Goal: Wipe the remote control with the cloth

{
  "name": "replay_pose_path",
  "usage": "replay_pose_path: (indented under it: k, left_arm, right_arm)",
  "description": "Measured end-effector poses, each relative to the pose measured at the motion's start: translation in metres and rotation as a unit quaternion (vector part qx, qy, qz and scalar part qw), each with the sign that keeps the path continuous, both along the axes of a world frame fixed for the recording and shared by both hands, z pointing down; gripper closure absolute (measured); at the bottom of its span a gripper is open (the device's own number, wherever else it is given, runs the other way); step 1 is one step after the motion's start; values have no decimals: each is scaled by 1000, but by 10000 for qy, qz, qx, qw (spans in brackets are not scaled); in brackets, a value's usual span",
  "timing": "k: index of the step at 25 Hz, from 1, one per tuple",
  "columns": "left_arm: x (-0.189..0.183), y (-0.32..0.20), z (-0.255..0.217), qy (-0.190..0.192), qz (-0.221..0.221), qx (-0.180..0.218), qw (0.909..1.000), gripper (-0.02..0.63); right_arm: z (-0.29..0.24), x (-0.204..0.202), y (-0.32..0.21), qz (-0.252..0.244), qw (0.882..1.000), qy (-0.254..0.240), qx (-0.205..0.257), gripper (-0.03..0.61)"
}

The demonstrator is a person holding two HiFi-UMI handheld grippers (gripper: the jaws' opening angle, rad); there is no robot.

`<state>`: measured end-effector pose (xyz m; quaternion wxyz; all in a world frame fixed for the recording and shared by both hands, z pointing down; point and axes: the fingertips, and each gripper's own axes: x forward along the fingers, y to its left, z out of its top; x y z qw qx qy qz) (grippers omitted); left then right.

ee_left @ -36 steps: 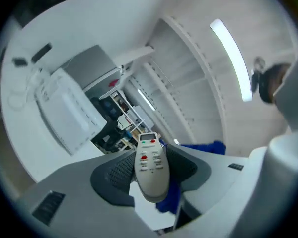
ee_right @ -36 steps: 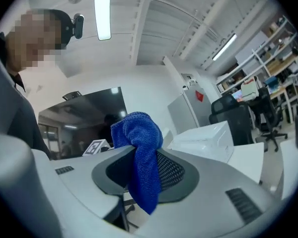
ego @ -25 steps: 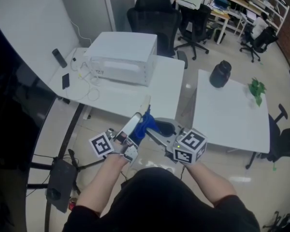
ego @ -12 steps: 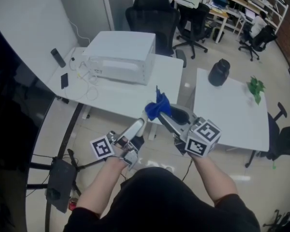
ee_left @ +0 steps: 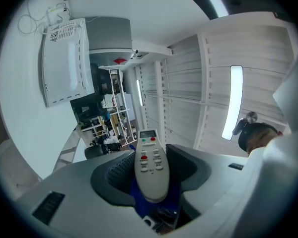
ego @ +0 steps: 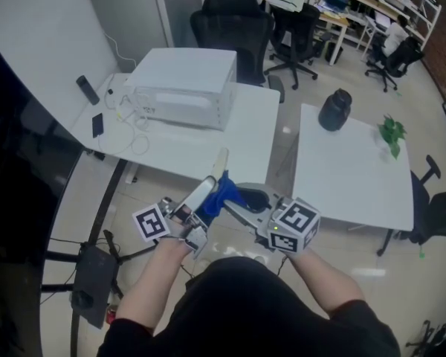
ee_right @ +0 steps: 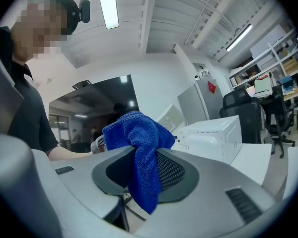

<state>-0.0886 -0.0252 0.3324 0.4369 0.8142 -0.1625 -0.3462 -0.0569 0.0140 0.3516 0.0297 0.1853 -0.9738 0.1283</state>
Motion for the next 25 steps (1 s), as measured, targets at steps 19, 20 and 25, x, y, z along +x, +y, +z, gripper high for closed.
replay_pose_path:
  k: [19,20,25]
  left_arm:
    - [1,-77,148,-4664,-1569,51,8705,410]
    - [-1,-91,164,-5024,-1705,34,8476,410]
    - [-5,-152,247,-6155,-1919,-181,7642,410]
  right_arm:
    - [28,91,-46,1446,9887,344,-181,457]
    - [35,95,-46,1466,9880,424,-237,457]
    - [67,114,-43,1606,9821,777,-605,457]
